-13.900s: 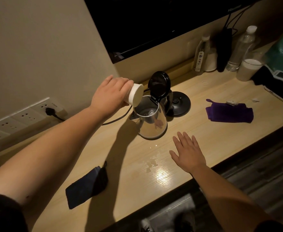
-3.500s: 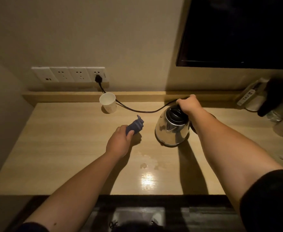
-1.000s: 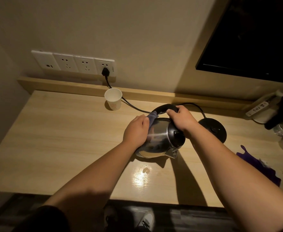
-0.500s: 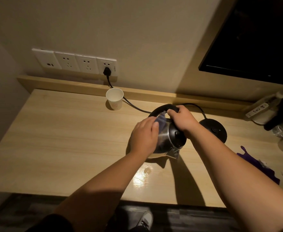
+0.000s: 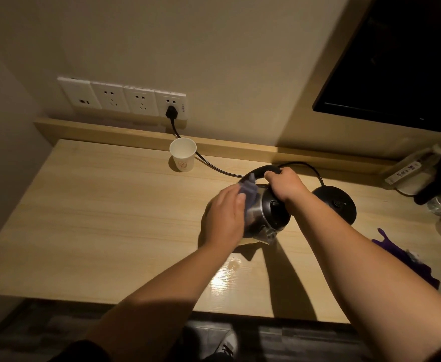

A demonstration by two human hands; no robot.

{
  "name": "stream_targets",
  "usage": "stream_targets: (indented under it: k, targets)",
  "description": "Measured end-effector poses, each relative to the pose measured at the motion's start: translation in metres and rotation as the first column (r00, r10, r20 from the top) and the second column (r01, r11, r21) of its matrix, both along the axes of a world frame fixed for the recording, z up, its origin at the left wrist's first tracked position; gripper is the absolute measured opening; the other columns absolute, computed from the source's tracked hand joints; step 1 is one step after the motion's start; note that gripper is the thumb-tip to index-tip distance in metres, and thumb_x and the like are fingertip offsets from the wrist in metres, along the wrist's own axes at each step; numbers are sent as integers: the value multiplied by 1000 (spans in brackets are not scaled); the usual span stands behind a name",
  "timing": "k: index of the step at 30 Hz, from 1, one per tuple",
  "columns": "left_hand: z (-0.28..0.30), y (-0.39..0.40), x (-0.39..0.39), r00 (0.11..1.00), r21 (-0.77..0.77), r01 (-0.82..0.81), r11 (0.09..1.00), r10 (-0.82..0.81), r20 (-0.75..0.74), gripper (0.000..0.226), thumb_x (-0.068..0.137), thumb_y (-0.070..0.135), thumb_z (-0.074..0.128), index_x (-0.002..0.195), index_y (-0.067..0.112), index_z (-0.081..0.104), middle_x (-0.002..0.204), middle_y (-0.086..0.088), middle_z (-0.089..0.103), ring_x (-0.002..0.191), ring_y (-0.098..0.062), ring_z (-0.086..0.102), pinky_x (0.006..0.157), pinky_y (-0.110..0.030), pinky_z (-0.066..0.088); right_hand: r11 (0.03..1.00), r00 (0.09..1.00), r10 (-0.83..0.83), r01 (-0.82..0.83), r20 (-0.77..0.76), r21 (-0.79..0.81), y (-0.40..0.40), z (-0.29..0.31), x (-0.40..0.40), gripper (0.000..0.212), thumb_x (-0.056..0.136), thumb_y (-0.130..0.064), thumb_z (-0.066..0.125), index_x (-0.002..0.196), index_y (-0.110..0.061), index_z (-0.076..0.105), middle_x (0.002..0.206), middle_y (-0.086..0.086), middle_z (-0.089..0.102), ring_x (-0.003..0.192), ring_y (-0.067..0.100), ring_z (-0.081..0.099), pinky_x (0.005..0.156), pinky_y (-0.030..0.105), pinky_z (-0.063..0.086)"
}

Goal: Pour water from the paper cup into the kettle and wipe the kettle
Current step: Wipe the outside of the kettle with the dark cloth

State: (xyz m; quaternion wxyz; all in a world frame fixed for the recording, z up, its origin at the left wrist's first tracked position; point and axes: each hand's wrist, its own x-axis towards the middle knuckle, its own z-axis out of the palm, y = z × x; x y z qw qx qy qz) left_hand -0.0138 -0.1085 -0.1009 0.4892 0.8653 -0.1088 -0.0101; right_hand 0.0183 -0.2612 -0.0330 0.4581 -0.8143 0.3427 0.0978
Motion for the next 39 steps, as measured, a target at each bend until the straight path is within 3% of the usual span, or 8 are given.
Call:
stream_targets:
  k: [3,7,15,20,25,28,35,39]
  targets:
    - [11,-9,-16,987,130,61,990,-79,141,59,99,48,16,141,20,46,145,3,46,137,-12,34,112,-33,27,1000,1000,-16,16,-20,17,6,1,3,32,98,-28,49,114,-2,56,98,19,63,87,32,62,74,41,51]
    - [4,-3,-16,976,187,49,981,-87,202,60,100,47,13,142,17,43,147,-1,45,140,-17,31,115,-36,25,1000,1000,-19,19,-25,23,9,1,4,28,99,-28,50,111,-4,53,96,18,62,85,31,62,73,39,50]
    - [-43,25,3,959,-10,-168,986,161,-233,43,103,41,23,143,33,36,147,9,41,130,-14,43,98,-29,39,995,997,-73,75,-36,64,2,2,-2,22,100,-27,47,112,-9,47,96,17,64,85,31,65,73,41,52]
    - [-32,16,2,979,-5,-134,991,132,-156,46,102,41,22,145,29,36,153,8,34,142,-9,25,114,-35,30,989,992,-120,123,-47,81,1,2,-4,23,101,-26,46,115,-9,47,94,16,62,83,30,63,64,36,50]
    - [5,-11,-30,986,113,83,990,-98,134,60,99,48,11,148,19,33,156,4,30,144,-3,7,120,-34,10,990,992,-113,118,-61,82,1,3,-2,28,99,-25,48,113,-2,55,101,21,64,90,35,64,71,39,51]
    - [1,-13,-31,969,192,82,978,-123,215,64,99,48,5,147,17,34,156,1,31,145,-6,5,119,-35,6,991,993,-93,100,-77,90,1,3,-3,28,99,-27,49,114,-3,56,103,21,65,88,33,65,62,35,49]
    - [-39,14,-14,973,-63,-162,985,149,-177,47,101,42,20,146,33,30,153,11,31,140,-9,29,111,-35,34,996,998,-59,62,-37,70,-8,3,-13,21,102,-27,47,111,-10,40,87,11,55,75,25,58,63,35,48]
    - [-30,19,13,966,-48,-87,995,73,-248,41,102,43,25,139,32,42,142,8,47,125,-12,46,99,-33,42,998,999,-19,21,-27,51,-12,0,-15,35,101,-30,48,126,-6,44,94,13,58,81,28,61,65,36,50]
